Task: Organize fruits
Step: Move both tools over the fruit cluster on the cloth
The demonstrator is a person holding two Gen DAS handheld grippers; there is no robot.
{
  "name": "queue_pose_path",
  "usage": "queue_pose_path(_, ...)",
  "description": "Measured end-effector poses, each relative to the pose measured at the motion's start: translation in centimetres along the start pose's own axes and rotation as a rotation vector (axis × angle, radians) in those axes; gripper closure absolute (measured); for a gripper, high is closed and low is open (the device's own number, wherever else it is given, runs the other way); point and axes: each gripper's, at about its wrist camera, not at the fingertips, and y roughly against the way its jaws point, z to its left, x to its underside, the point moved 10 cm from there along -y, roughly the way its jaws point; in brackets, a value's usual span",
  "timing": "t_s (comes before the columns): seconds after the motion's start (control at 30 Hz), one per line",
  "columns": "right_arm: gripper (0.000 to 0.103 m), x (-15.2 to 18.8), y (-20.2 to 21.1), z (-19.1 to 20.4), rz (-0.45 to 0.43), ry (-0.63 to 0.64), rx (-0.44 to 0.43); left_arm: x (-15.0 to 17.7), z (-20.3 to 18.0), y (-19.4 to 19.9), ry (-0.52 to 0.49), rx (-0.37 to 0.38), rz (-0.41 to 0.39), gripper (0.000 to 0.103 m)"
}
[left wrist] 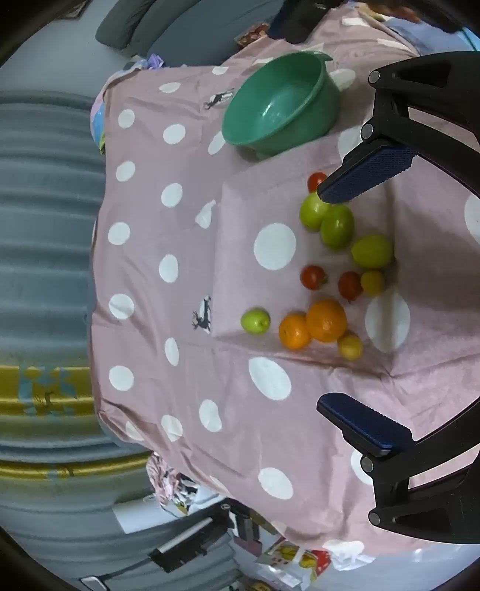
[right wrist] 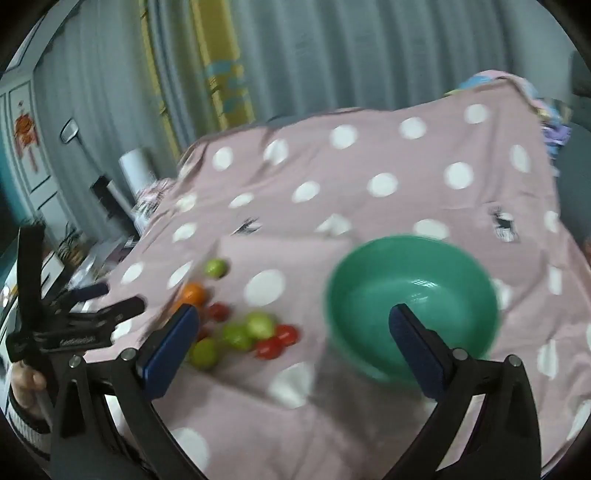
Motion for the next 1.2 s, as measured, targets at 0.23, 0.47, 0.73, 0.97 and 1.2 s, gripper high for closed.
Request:
queue_pose_path(0.23, 0.0, 2.1, -2.4, 4.4, 0.078, 0.064, -0.03, 0.6, 1.3, 0.1, 0.003, -0.005, 0.012, 0.001)
queue_pose_path(0.47, 0.0, 2.6, -3.3, 4.6, 0.096, 0.077, -0.036, 1.1, 1.9, -0.9, -0.002, -0.017, 0.011, 0.001)
queue_pose_path(0.73, 0.0, 2.5, -3.8, 5.0, 0.108, 0.093, -0.024, 1.1, 2.1, -1.3, -0.031, -0.027, 0.007, 0.001)
queue_pose_path(0.97, 0.0, 2.9, -4.7, 5.2, 0.129, 0.099, -0.024, 1.0, 2.2, -1.8, -0.016, 0.004, 0.011, 0.001)
queue_pose_path(1.2, 0.0, 3.5, -5.2, 4.7, 0.161, 0.075, -0.033, 0.9, 2.9, -2.5, 0.071, 0.139, 0.019, 0.001)
